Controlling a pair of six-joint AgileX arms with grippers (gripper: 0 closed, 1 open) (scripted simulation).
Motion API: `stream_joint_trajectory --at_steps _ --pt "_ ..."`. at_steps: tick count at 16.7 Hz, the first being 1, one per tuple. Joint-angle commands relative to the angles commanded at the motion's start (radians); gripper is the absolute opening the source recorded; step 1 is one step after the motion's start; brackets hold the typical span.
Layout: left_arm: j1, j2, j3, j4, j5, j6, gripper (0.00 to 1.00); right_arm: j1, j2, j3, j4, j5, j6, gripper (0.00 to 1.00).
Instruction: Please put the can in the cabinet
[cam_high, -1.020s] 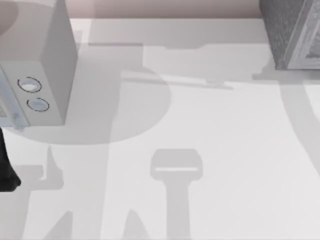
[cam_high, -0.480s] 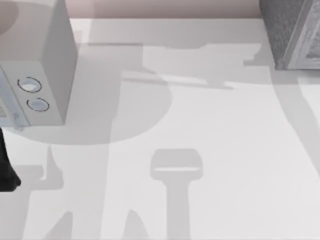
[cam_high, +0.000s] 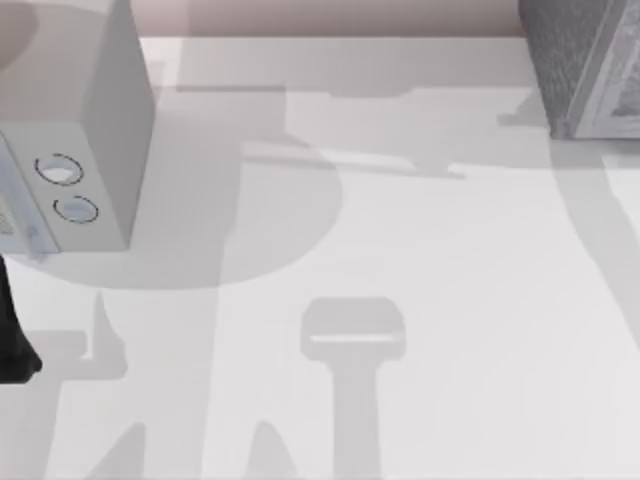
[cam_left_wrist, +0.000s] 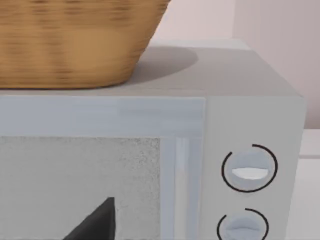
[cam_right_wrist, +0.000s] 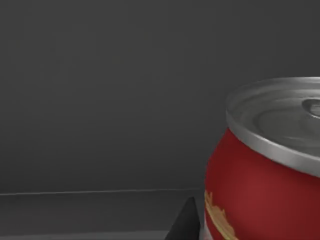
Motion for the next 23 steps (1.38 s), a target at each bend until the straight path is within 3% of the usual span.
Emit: stream_joint_trajectory --at_steps 23 --pt "0.000 0.000 0.000 0.000 0.000 0.000 1.00 -0.040 0.711 0.883 -0.267 -0.097 0.015 0.00"
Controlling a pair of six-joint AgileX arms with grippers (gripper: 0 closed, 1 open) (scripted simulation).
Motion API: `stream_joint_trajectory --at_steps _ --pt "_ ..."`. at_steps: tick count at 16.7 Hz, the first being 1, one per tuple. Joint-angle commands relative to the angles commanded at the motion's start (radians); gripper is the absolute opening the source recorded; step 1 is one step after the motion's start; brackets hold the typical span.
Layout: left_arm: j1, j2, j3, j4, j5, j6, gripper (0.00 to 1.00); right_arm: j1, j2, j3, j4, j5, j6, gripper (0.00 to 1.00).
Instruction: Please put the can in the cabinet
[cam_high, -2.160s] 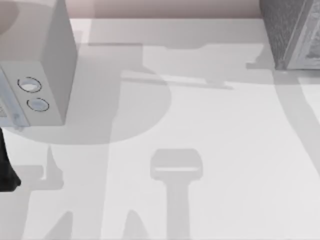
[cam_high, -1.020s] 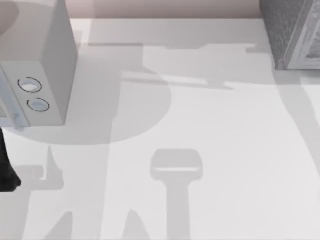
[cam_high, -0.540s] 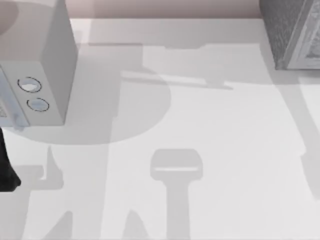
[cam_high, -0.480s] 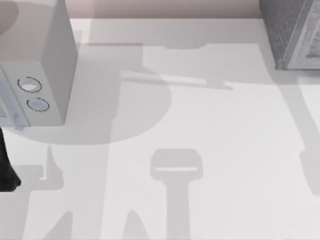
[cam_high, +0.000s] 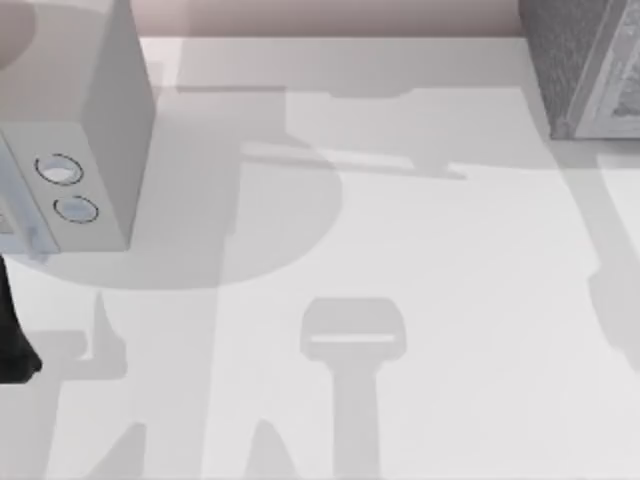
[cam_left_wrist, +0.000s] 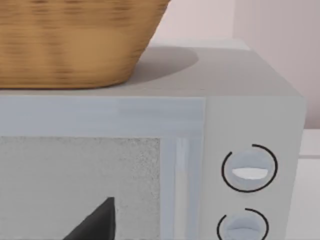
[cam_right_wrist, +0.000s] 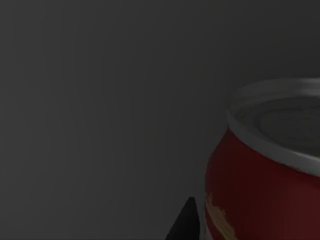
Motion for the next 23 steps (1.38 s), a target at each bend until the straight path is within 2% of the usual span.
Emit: stream_joint_trajectory --at_steps 9,22,23 --pt "0.000 0.000 0.000 0.000 0.000 0.000 1.00 -0.010 0.043 0.068 -0.012 -0.002 -0.003 0.00" --pt "0.000 0.000 0.000 0.000 0.000 0.000 1.00 -0.010 0.043 0.068 -0.012 -0.002 -0.003 0.98" --pt "0.000 0.000 0.000 0.000 0.000 0.000 1.00 -0.010 0.043 0.068 -0.012 -0.002 -0.003 1.00"
